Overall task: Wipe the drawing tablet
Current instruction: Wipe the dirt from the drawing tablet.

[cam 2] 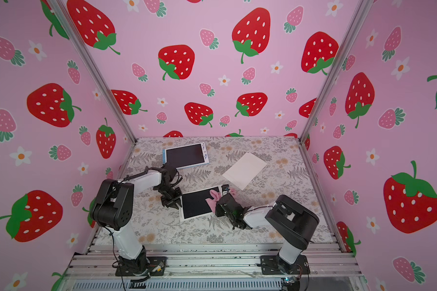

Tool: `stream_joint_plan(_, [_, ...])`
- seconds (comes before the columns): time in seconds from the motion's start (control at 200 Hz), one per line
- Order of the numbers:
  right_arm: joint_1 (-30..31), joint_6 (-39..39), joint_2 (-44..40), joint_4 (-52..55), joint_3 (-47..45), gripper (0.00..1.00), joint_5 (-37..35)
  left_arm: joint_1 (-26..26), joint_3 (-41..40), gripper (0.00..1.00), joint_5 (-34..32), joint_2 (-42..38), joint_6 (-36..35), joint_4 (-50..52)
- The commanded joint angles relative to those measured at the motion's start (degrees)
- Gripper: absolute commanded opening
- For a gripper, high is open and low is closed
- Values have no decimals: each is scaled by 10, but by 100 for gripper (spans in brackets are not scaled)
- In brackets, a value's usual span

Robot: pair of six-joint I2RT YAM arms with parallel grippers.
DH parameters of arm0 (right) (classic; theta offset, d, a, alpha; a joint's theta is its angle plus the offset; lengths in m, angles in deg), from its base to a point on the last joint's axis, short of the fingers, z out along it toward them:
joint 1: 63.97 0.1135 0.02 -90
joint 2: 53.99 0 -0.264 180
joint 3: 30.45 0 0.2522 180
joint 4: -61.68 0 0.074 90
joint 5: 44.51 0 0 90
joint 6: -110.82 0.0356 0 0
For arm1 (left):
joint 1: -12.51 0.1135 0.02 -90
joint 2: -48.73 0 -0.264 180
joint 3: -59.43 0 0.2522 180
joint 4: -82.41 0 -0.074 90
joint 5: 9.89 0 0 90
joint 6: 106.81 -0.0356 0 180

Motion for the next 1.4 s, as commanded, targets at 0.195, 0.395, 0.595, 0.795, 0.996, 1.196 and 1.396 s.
stream_joint_plan(0.195, [-158,-4,4,48,-69,0,26,-11,-37,19,-63,61,2,-41])
stream_joint_plan(0.395, [-20,-70,94,95,95,0,53,-11,-33,18,-58,68,-3,-45])
stream_joint_plan(0.595, [-62,-26,155,111,148,0,45,-10,-20,17,-64,78,-12,-36])
stream_joint_plan(0.795, [-155,-40,141,136,128,0,28,-5,-21,16,-71,77,-13,-33])
stream_joint_plan(0.996, [-7,-88,217,191,284,0,50,-3,-19,16,-71,78,-13,-31])
stream_joint_plan(1.196, [-99,-1,155,143,127,0,49,-3,-16,16,-71,80,-13,-31])
stream_joint_plan(1.396, [-106,-13,31,91,-29,0,47,-2,-26,16,-69,78,-5,-39])
